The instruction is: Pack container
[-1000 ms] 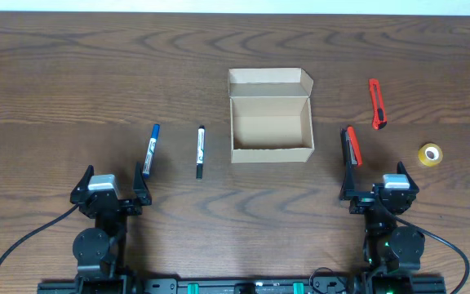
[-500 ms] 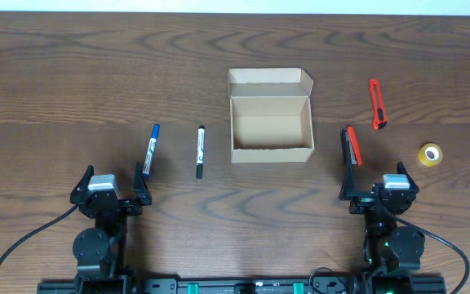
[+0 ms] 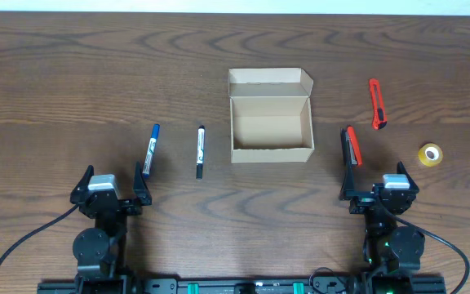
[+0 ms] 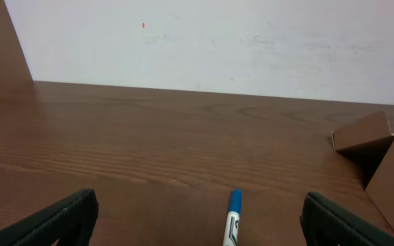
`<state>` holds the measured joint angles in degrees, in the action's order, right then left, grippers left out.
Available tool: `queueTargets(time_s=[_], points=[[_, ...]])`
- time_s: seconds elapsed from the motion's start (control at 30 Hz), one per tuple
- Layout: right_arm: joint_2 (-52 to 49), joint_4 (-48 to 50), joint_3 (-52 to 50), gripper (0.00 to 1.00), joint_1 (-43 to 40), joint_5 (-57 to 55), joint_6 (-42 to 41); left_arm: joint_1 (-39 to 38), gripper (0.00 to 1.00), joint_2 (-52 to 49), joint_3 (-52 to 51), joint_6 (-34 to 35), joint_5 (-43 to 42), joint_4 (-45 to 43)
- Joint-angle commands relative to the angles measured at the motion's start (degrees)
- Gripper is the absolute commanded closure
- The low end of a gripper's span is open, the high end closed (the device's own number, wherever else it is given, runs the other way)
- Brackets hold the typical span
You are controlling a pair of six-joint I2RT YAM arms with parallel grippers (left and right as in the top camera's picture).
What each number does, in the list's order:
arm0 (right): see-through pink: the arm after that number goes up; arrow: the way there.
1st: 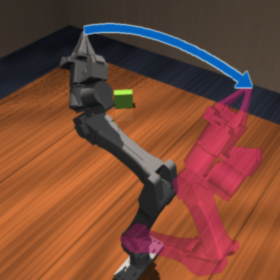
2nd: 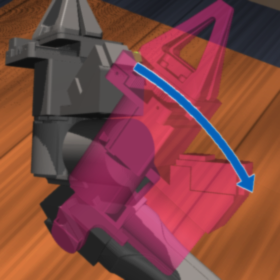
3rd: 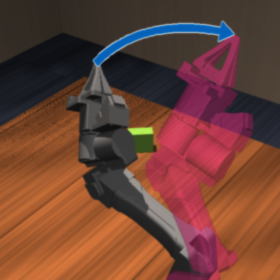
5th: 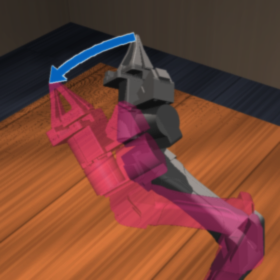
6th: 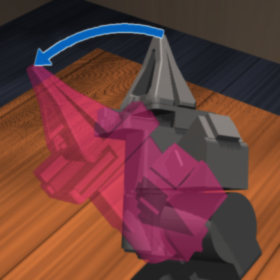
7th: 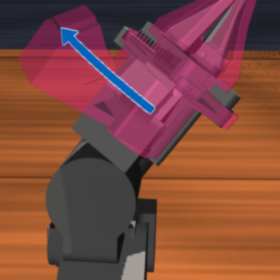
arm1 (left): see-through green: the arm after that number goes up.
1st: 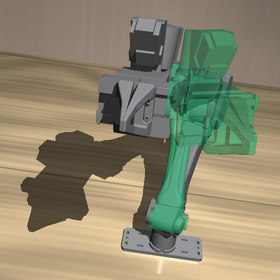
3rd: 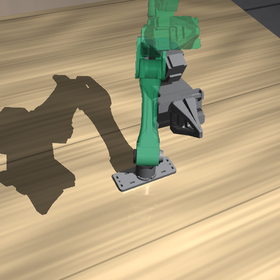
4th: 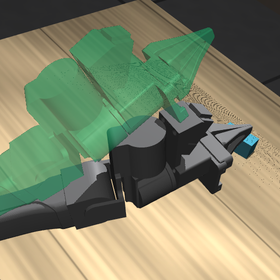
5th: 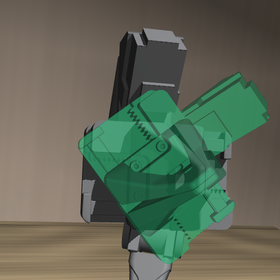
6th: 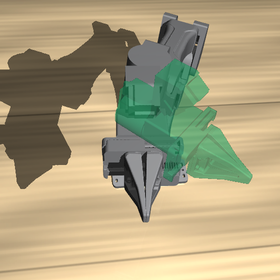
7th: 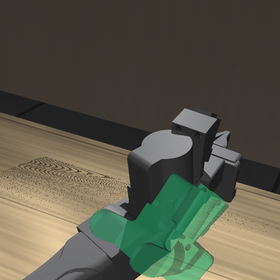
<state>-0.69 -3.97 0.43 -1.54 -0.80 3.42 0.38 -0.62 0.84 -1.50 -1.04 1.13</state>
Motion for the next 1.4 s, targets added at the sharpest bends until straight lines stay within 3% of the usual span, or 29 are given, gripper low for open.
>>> queueTargets(time_s=[0.0, 0.9, 1.13, 1.2, 1.37], points=[[0.39, -0.26, -0.13, 0.01, -0.26, 0.39, 0.50, 0.37, 0.05, 0.42, -0.59, 0.22, -0.02, 3.26], [0.39, 0.28, -0.13, 0.01, -0.26, 0.42, 0.50, 0.37, 0.05, 0.42, -0.59, 0.22, -0.02, 3.26], [0.39, 0.17, 2.29, 0.01, -0.26, 9.99, -1.44, 0.37, 0.05, 0.42, -0.57, 0.22, -0.02, 3.26], [0.24, -2.58, 6.03, 0.01, -0.26, 9.18, -1.42, 0.37, 0.05, 0.42, -0.59, 0.22, -0.02, 3.26], [-8.52, -19.32, 22.08, 0.01, -0.26, -9.07, -2.25, 0.37, 0.05, 0.42, -0.59, 0.22, -0.02, 3.26]])
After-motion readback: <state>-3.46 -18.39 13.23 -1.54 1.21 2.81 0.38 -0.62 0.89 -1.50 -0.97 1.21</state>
